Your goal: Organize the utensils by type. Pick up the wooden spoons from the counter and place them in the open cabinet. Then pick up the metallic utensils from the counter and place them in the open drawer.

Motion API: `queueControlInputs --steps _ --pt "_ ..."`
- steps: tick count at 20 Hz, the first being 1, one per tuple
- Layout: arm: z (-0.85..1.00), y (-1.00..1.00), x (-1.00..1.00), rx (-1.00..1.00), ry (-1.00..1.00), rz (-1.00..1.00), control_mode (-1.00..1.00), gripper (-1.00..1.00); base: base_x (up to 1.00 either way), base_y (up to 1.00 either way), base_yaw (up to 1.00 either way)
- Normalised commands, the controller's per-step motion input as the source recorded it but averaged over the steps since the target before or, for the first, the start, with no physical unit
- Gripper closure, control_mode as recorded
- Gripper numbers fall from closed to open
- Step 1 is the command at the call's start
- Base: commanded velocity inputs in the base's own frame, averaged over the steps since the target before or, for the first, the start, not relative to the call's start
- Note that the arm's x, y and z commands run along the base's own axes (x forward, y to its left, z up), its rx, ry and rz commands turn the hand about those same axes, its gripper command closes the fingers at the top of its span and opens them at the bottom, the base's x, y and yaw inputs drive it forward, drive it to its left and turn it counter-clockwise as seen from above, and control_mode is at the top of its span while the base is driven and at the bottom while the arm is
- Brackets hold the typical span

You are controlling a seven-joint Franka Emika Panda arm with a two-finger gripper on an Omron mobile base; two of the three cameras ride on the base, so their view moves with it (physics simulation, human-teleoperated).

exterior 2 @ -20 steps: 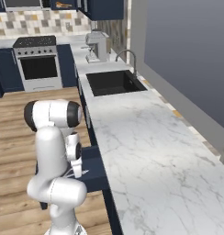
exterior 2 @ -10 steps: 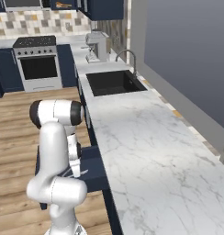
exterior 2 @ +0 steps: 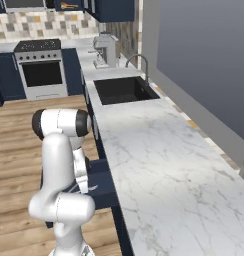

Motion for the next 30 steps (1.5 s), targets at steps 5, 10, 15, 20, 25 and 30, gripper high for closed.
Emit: queueControlInputs --steps 5,10,15,20,25,30 --pt "0.01 0.00 -0.02 0.00 -0.03 0.00 -1.00 -1.00 0.00 0.00 0.00" --pt "0.25 0.00 -0.02 0.00 0.00 0.00 -1.00 -1.00 0.00 0.00 0.00" --pt "0.47 0.00 0.00 0.00 0.00 0.00 -1.00 -1.00 0.00 0.00 0.00" --pt "0.52 0.00 -0.07 0.01 0.02 0.00 -1.00 -1.00 0.00 0.00 0.00" --pt "0.63 0.00 -0.18 0.01 0.05 0.01 -1.00 -1.00 0.00 0.00 0.00" --pt "0.72 0.00 -0.26 0.00 0.06 0.15 -1.00 -1.00 0.00 0.00 0.00"
